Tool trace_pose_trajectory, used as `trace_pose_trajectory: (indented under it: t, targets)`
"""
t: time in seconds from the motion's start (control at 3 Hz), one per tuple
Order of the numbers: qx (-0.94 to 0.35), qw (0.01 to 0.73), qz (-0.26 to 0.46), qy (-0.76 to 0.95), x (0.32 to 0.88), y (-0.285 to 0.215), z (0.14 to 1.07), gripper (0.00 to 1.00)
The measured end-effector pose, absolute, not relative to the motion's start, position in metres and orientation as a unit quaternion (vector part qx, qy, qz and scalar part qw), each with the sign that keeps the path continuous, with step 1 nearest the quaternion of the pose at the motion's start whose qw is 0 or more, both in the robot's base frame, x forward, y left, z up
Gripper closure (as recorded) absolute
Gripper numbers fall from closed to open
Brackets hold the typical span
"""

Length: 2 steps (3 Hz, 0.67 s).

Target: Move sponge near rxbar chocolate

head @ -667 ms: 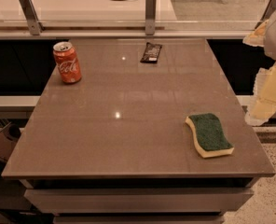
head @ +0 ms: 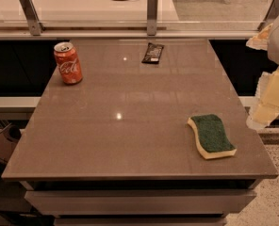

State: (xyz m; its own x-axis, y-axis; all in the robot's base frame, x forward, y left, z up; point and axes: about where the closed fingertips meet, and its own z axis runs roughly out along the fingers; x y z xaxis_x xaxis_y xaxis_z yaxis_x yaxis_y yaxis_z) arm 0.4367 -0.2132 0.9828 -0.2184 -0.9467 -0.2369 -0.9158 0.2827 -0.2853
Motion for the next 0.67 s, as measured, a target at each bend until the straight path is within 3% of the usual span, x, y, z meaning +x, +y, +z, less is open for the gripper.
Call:
trace_pose_trajectory:
  t: [0.67]
  targets:
    - [-0.544,0.251,0.019,0.801,0.423,-0.225,0.945,0.0]
